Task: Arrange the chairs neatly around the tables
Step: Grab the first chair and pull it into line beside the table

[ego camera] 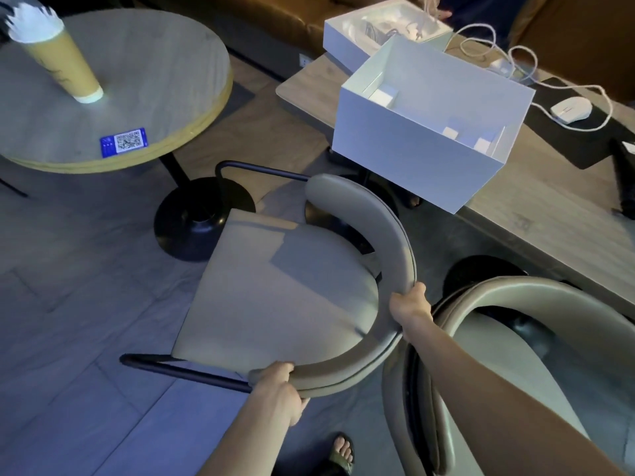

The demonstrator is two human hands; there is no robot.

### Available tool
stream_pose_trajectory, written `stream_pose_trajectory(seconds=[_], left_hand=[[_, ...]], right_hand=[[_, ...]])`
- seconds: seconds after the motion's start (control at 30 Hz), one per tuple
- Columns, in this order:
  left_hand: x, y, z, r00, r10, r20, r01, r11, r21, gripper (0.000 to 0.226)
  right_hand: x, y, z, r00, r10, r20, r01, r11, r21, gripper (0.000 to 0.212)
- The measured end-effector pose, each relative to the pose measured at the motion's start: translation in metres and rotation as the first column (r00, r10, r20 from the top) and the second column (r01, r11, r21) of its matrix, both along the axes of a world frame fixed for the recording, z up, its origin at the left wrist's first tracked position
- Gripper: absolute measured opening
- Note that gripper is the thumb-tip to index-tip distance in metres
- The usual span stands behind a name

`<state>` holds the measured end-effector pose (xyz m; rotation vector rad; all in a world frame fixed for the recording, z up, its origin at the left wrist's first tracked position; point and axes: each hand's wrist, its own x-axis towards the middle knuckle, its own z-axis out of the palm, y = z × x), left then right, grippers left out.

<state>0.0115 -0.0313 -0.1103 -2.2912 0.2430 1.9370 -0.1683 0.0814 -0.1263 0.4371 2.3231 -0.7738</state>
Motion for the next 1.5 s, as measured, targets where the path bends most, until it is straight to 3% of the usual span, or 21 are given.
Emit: stream_pose_trajectory(seconds=[0.17, 0.3, 0.47, 0.53, 0.6, 0.87, 0.93, 1.03, 1.1, 1.23, 1.3, 1.4, 1.5], left_hand=[[0.013, -0.023, -0.003, 0.996, -0.056, 0.069, 0.057, 0.998, -0.012, 0.019], [0.029, -0.044, -0.012, 0.983, -0.159, 0.087, 0.170, 0.977, -0.132, 0.016], [0.050, -0.075, -0.031, 0.956, -0.278, 0.092, 0.293, 0.903, -0.313, 0.010], [0.053, -0.085, -0.032, 0.937, -0.338, 0.091, 0.347, 0.866, -0.360, 0.034], [0.052, -0.094, -0.031, 0.919, -0.377, 0.113, 0.391, 0.848, -0.357, 0.043], [0.049, -0.088, -0.019, 0.961, -0.275, 0.030, 0.262, 0.869, -0.420, 0.052], [0.060, -0.076, -0.038, 0.979, -0.205, -0.010, 0.180, 0.882, -0.435, 0.070], [0.088, -0.061, -0.144, 0.996, -0.082, -0.037, 0.061, 0.914, -0.402, 0.106], [0.085, -0.041, -0.145, 0.996, -0.018, -0.092, -0.015, 0.938, -0.347, 0.112], [0.075, -0.028, -0.079, 0.992, 0.026, -0.122, -0.065, 0.943, -0.327, 0.112], [0.068, -0.029, -0.035, 0.989, 0.015, -0.150, -0.055, 0.962, -0.269, 0.097], [0.067, -0.031, -0.042, 0.994, -0.063, -0.093, 0.040, 0.972, -0.233, 0.063], [0.065, -0.033, -0.053, 0.984, -0.157, -0.089, 0.131, 0.961, -0.242, 0.056]], right_hand=[[0.025, 0.001, -0.003, 0.998, -0.057, 0.030, 0.056, 0.998, 0.012, 0.041], [0.058, 0.005, -0.009, 0.981, -0.185, 0.060, 0.185, 0.983, 0.007, 0.031], [0.116, 0.013, -0.021, 0.938, -0.319, 0.135, 0.322, 0.947, -0.005, 0.039], [0.137, 0.013, -0.020, 0.918, -0.360, 0.168, 0.368, 0.930, -0.020, 0.043], [0.151, 0.009, -0.016, 0.891, -0.409, 0.197, 0.422, 0.906, -0.026, 0.046], [0.158, 0.006, -0.016, 0.809, -0.521, 0.272, 0.557, 0.827, -0.071, 0.061], [0.158, 0.004, -0.016, 0.781, -0.553, 0.289, 0.598, 0.797, -0.090, 0.062], [0.155, 0.002, -0.016, 0.748, -0.594, 0.296, 0.643, 0.760, -0.097, 0.055], [0.153, 0.001, -0.017, 0.728, -0.612, 0.308, 0.666, 0.739, -0.106, 0.055], [0.149, 0.000, -0.017, 0.669, -0.681, 0.297, 0.732, 0.673, -0.106, 0.065], [0.137, 0.001, -0.016, 0.657, -0.716, 0.236, 0.750, 0.653, -0.105, 0.070], [0.106, 0.005, -0.012, 0.672, -0.711, 0.206, 0.740, 0.652, -0.163, 0.064], [0.080, 0.015, -0.023, 0.747, -0.625, 0.227, 0.659, 0.740, -0.130, 0.047]])
